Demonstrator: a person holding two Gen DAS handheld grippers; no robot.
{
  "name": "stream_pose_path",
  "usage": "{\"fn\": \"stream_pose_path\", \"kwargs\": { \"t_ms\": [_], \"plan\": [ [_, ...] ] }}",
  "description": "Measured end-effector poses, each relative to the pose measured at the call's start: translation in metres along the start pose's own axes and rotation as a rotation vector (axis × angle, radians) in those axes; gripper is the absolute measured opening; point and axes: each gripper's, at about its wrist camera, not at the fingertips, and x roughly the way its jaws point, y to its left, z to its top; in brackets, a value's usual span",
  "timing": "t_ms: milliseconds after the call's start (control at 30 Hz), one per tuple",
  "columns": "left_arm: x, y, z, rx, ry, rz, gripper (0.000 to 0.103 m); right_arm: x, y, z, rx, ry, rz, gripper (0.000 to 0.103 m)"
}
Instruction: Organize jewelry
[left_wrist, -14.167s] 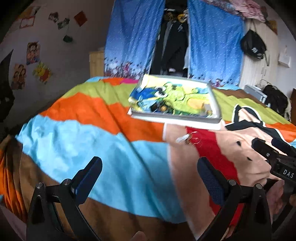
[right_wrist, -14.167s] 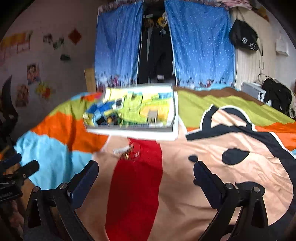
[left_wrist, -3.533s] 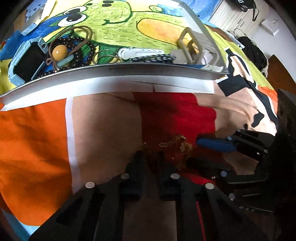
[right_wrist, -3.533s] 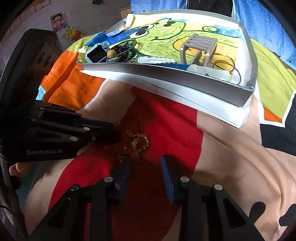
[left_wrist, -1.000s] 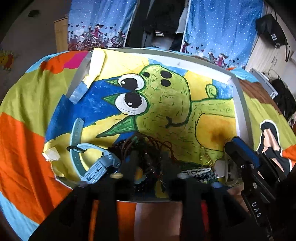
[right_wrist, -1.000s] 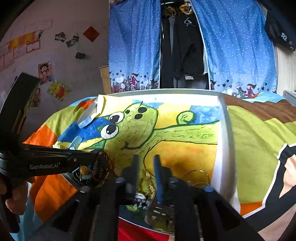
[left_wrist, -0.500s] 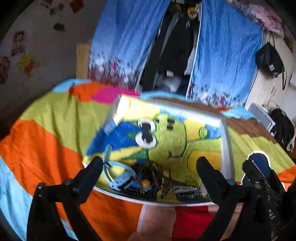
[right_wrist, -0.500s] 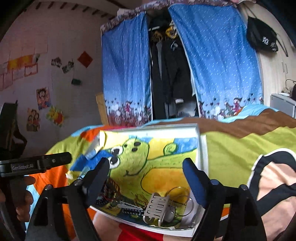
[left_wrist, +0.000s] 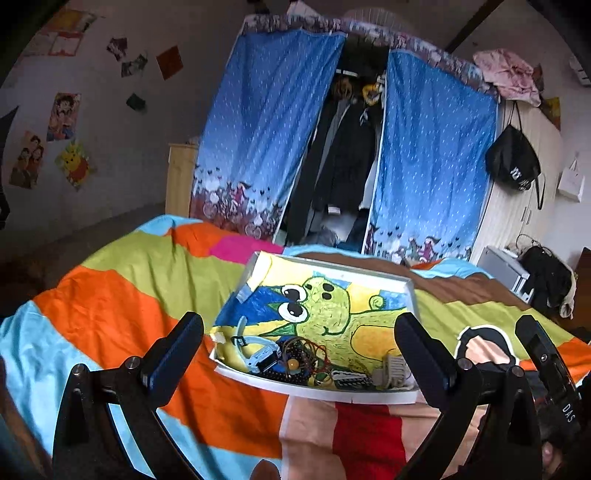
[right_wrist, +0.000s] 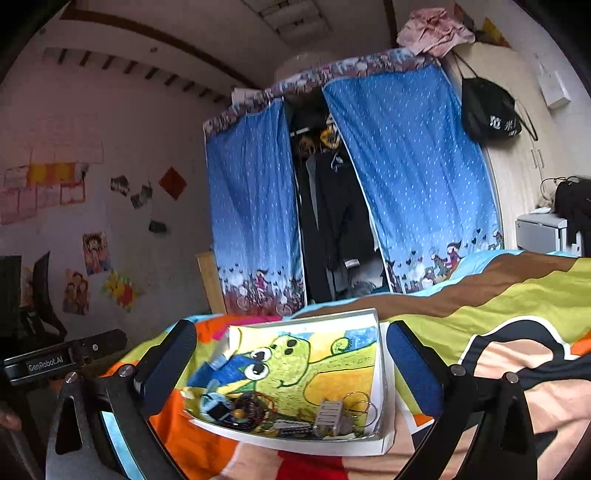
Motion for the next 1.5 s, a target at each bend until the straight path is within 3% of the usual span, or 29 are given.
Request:
{"fn": "stream_pose_path", "kwargs": {
  "t_ms": [367,800,1000,1267,1500],
  "plan": [
    [-0.089,-0.001,-0.016,0.039,-0.019,0.034,0.101,-0.082,0.036,-0.008,-0.050,-0.029,-0.021,0.103],
    [-0.168,0.000,-0.068,0.069,-0.049,0.067,0.101,-0.161,0.068,-0.031,-0.083,-0.014,-0.045,0.103],
    [-0.184,0.006,-0.094,0.116,-0.044,0.100,0.101,-0.176,0.087,-0.048,-0.094,0.017,-0.057,0.103],
    [-0.195,0.031,-0.127,0.097,-0.026,0.127,0.101,-0.186,0.110,-0.084,-0.115,0.081,-0.095,0.103],
    [-0.199,0.040,-0.150,0.110,-0.047,0.171,0.101,-0.182,0.109,-0.096,-0.101,0.098,-0.135,0.103]
  ]
}}
